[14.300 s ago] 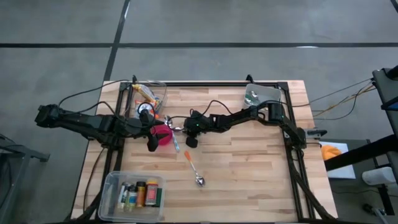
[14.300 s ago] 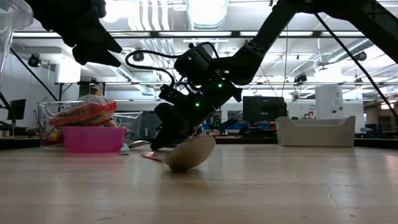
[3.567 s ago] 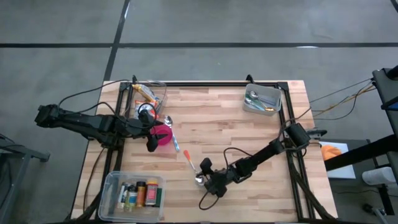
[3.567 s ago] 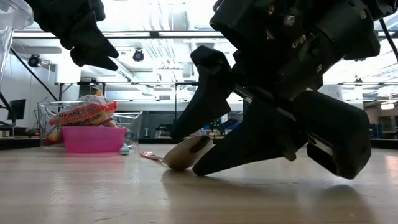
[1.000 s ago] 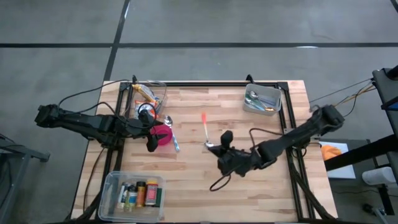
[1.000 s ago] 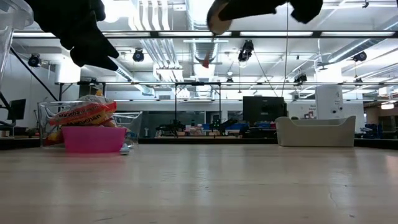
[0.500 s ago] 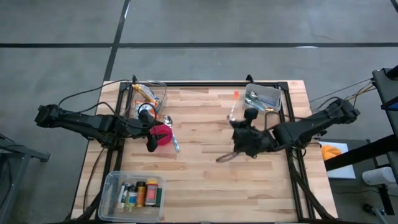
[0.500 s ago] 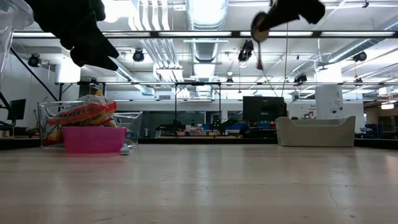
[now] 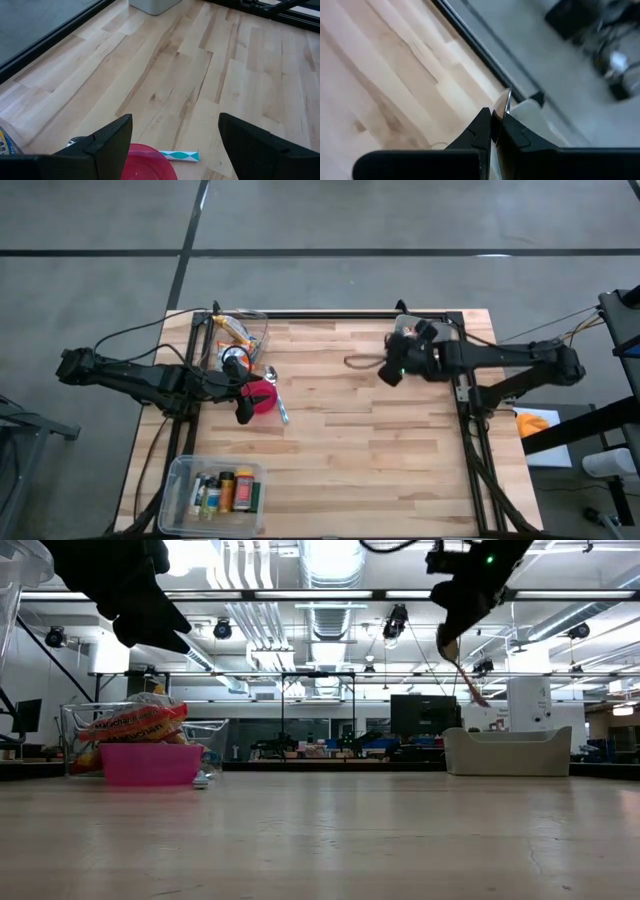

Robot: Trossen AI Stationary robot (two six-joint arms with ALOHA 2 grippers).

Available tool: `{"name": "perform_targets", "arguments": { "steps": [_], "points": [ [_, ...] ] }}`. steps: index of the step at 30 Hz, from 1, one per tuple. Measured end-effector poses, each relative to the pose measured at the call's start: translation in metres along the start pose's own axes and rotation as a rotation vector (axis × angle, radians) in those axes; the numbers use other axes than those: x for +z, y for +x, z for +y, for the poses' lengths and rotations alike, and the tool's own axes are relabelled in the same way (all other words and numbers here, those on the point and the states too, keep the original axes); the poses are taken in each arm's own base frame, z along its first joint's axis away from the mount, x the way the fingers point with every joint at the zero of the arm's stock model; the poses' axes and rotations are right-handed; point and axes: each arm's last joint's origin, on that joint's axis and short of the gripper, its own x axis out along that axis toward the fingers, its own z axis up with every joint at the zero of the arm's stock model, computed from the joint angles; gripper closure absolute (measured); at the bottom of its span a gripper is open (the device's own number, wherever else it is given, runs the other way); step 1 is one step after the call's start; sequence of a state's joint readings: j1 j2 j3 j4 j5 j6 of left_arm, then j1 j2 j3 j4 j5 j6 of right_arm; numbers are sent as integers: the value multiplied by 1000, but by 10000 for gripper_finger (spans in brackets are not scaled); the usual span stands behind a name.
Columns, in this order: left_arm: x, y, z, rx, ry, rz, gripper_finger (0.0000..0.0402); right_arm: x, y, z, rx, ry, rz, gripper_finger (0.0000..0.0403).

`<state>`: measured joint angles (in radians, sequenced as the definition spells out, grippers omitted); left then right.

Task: Pick & Place Food Item
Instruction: Put the orange spoon into the gray bin

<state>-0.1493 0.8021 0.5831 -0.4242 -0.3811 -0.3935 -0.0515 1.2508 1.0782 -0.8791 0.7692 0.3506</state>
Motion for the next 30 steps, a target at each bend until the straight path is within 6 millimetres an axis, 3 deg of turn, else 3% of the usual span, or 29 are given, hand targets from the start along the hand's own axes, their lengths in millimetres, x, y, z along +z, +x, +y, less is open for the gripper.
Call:
{"name": "perform_targets", "arguments": {
  "steps": [14, 30],
  "points": [
    [0, 0, 0, 0, 0, 0, 104, -7, 47, -48, -91, 212, 196, 394],
    [0, 0, 0, 0, 0, 0, 104, -63, 104, -53, -84, 385, 282, 394]
  ]
}}
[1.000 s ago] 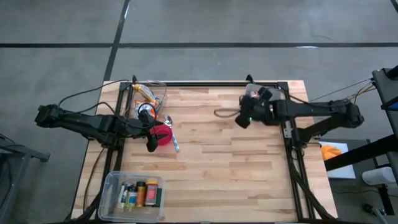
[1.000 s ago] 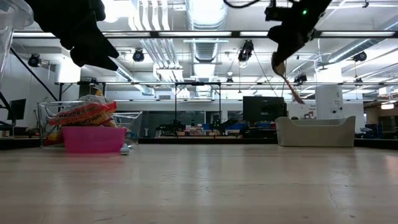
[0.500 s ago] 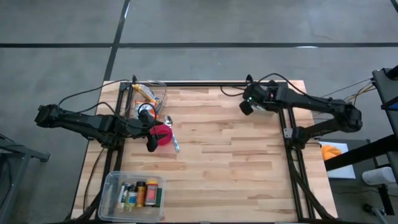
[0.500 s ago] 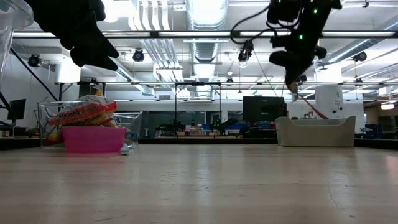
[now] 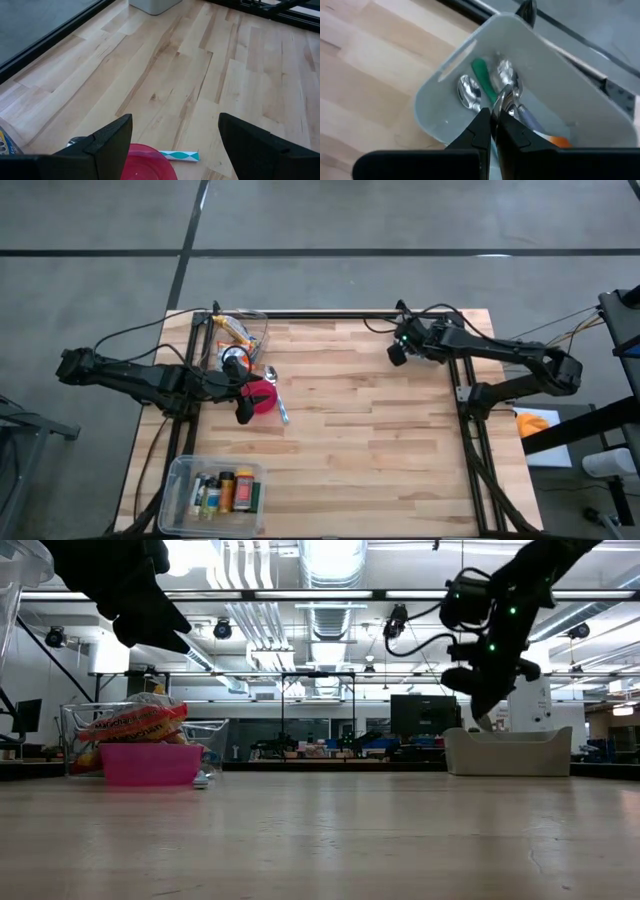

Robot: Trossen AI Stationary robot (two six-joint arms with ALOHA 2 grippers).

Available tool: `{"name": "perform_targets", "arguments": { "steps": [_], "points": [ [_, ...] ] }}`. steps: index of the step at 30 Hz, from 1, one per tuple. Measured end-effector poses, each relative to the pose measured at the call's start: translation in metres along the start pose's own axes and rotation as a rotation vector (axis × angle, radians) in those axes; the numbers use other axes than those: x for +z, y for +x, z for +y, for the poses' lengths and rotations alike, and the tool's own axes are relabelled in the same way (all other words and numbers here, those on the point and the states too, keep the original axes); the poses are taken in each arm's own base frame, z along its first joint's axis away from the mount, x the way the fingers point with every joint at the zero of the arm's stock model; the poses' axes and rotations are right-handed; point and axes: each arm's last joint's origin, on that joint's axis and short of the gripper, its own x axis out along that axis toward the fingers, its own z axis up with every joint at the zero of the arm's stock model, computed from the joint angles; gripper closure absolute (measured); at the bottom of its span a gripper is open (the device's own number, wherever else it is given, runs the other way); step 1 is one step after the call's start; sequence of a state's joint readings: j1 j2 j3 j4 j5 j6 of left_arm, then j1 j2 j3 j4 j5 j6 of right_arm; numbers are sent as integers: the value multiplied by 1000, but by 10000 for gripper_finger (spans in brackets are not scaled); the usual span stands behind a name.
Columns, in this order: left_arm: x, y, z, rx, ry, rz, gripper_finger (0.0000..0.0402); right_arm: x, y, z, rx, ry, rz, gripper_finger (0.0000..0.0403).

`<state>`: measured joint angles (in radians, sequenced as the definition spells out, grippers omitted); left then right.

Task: Pick & Place Food Item
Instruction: Put the orange spoon into the gray bin, then put the blue patterned spoon into the gray bin

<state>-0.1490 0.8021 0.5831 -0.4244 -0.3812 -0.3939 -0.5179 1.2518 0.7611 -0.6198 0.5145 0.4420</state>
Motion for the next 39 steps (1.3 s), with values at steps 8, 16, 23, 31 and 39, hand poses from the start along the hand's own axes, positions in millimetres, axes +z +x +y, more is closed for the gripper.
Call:
{"name": "perform_targets", "arguments": {
  "steps": [8, 16, 23, 31, 39],
  "points": [
    [0, 0, 0, 0, 0, 0, 104, -10, 12, -3, 25, 22, 19, 394],
    [0, 0, 0, 0, 0, 0, 104, -12, 14, -3, 36, 22, 34, 357],
    [0, 0, 0, 0, 0, 0, 104, -9, 14, -3, 40, 35, 12, 286],
    [0, 0, 0, 0, 0, 0, 104, -7, 13, 0, 84, 48, -2, 230],
    [0, 0, 0, 0, 0, 0, 104, -4, 12, 1, 106, 73, -13, 197]
  ]
}}
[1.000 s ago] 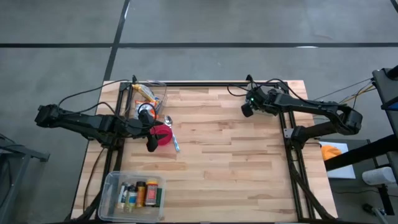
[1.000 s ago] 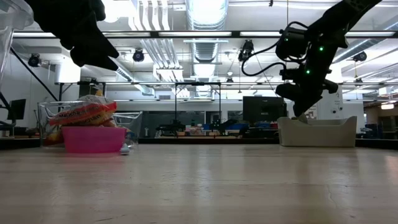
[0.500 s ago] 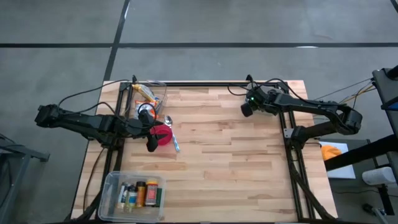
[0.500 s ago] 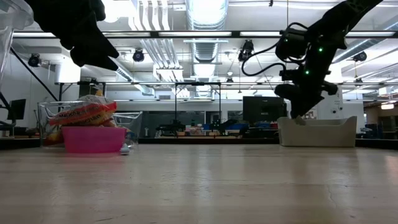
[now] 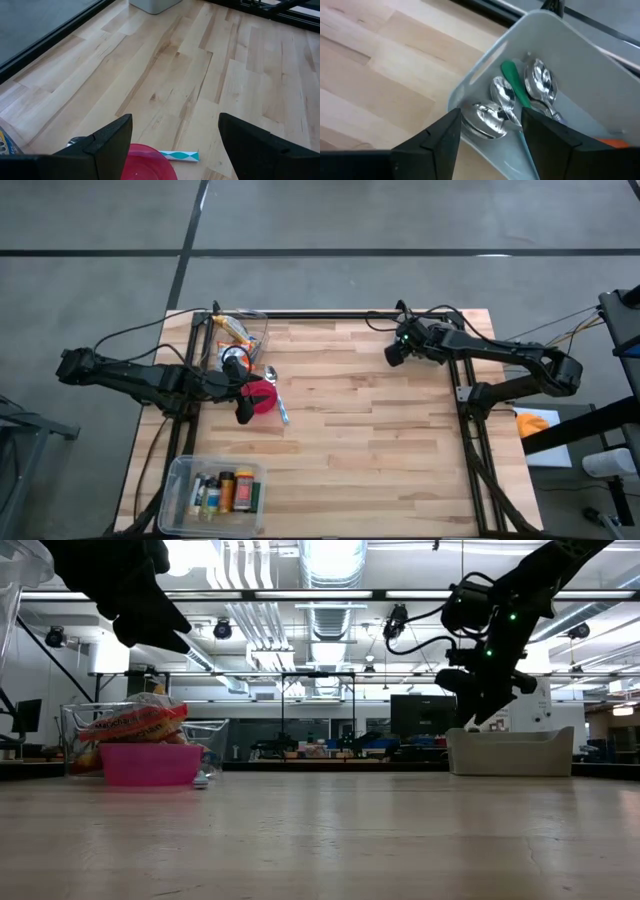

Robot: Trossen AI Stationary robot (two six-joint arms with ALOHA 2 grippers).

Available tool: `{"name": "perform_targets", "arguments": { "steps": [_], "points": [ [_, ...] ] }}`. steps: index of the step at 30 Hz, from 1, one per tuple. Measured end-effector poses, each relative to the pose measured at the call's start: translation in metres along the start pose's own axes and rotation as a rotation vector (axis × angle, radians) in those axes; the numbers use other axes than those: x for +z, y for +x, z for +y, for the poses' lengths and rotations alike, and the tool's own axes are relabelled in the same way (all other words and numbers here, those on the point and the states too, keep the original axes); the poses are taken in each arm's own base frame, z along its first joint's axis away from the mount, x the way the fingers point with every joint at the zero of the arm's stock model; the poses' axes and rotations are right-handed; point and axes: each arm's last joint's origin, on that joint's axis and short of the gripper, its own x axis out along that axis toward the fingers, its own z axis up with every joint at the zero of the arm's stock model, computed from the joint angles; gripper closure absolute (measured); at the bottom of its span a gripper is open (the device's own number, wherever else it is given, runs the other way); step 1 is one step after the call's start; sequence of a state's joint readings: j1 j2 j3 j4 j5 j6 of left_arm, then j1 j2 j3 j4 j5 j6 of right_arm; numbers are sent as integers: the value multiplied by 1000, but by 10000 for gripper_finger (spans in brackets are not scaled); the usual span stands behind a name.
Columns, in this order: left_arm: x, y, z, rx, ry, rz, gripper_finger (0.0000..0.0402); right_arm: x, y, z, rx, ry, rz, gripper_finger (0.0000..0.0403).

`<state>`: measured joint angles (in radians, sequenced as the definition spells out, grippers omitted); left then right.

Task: Pick & Place Food Item
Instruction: Put the blue patterned spoon into the gray bin

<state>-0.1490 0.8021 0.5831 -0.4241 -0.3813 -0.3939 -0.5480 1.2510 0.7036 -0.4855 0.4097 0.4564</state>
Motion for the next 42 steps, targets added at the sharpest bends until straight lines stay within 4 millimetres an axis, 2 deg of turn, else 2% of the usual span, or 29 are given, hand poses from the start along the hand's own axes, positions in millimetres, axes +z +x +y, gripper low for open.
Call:
{"name": "perform_targets", "arguments": {
  "steps": [6, 12, 17, 23, 31, 42],
  "points": [
    [0, 0, 0, 0, 0, 0, 104, 13, -9, 2, 33, 17, -37, 196],
    [0, 0, 0, 0, 0, 0, 104, 31, -30, 5, 120, 33, -108, 195],
    [0, 0, 0, 0, 1, 0, 104, 41, -48, 13, 273, 27, -127, 195],
    [0, 0, 0, -1, 0, 0, 104, 45, -61, 31, 484, -7, -146, 195],
    [0, 0, 0, 0, 0, 0, 104, 22, -81, 66, 644, -116, -156, 195],
    [0, 0, 0, 0, 0, 0, 104, -30, -121, 123, 744, -238, -233, 195]
  ]
}}
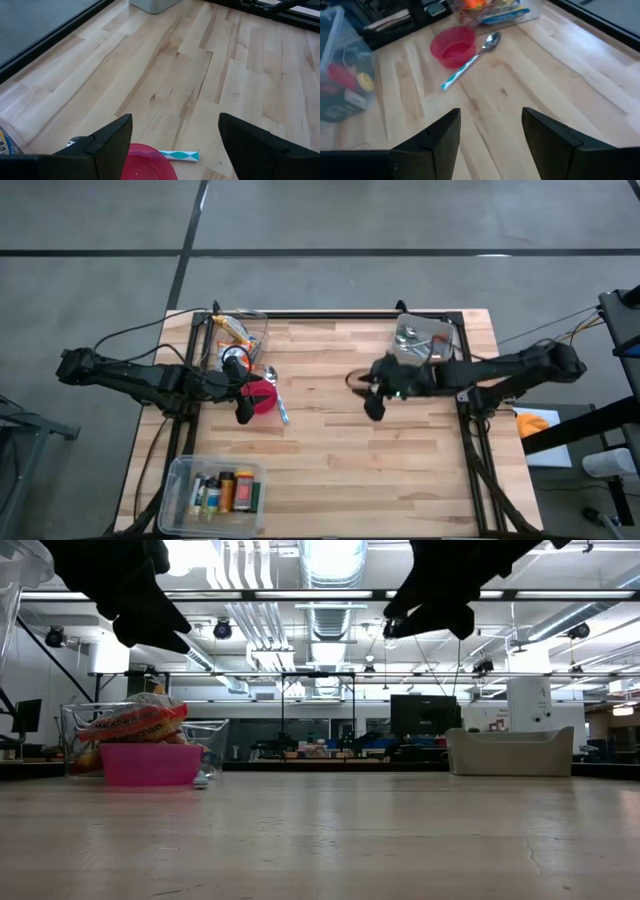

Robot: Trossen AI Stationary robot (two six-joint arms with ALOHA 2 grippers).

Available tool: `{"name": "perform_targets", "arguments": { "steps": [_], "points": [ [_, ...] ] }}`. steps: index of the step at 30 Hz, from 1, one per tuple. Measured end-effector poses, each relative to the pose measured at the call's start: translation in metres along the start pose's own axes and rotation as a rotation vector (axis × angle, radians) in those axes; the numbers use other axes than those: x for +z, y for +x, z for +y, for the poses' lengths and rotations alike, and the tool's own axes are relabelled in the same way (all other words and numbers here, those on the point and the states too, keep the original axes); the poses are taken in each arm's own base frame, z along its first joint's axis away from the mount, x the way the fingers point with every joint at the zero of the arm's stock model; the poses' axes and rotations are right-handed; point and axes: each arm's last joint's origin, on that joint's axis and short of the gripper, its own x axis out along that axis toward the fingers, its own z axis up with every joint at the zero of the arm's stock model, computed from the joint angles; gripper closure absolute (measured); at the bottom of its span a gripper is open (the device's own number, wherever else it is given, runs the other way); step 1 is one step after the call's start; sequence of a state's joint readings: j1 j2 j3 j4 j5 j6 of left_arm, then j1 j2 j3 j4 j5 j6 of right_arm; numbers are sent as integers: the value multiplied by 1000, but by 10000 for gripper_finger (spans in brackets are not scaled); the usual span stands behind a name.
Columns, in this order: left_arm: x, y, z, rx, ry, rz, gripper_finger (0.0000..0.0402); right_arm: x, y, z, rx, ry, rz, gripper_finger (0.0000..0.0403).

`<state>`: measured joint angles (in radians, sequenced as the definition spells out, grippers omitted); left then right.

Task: Pick & Place Food Item
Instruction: Put the blue patterned spoon into the gray bin

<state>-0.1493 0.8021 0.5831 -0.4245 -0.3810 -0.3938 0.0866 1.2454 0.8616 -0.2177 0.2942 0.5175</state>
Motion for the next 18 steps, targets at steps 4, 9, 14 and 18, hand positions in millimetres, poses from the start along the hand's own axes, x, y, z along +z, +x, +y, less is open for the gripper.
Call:
{"name": "perform_targets", "arguments": {
  "steps": [4, 9, 14, 18],
  "points": [
    [0, 0, 0, 0, 0, 0, 104, -16, 13, 24, 14, 14, -13, 195],
    [0, 0, 0, 0, 0, 0, 104, -34, 39, 44, 53, 65, -19, 195],
    [0, 0, 0, 0, 0, 0, 104, -49, 76, 54, 41, 67, -121, 196],
    [0, 0, 0, 0, 0, 0, 104, -57, 108, 66, 76, 102, -216, 196]
  ]
}}
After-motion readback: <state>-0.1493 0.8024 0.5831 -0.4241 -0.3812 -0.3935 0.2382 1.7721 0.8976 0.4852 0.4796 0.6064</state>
